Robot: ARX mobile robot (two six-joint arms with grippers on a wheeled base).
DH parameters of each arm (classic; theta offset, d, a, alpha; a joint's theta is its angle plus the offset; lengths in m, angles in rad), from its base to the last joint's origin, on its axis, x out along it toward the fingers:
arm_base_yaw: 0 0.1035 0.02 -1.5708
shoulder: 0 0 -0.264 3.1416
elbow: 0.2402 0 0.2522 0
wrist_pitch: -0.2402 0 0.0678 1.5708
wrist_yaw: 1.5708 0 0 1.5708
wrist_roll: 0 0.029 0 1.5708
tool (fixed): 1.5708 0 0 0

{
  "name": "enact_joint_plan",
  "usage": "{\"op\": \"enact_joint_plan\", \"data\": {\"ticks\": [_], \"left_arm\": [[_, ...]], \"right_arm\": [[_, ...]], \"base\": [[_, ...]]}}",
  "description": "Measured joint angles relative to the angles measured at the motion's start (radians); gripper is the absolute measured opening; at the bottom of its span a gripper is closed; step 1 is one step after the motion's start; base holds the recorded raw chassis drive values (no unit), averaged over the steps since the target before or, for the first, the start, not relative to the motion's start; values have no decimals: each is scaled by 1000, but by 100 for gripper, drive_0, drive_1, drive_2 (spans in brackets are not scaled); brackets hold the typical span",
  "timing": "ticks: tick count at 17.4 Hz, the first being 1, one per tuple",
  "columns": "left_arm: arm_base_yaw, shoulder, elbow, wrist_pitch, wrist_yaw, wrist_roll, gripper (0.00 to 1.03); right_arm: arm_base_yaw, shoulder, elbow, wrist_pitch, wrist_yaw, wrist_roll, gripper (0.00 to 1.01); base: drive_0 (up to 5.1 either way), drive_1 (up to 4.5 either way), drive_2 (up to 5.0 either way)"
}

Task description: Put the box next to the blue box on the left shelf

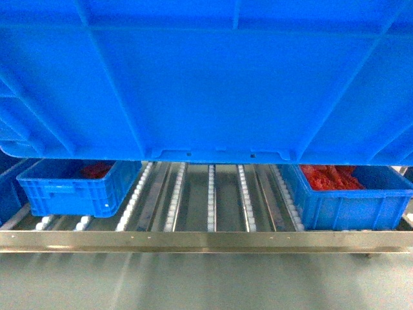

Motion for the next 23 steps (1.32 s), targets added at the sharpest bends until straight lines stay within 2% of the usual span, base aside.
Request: {"op": "enact_joint_plan", "data": {"ticks": [23], "left_arm": [[0,0,0,1,1,0,9]], "right_arm": [[0,0,0,0,2,0,9]], "base": [[0,0,0]]}}
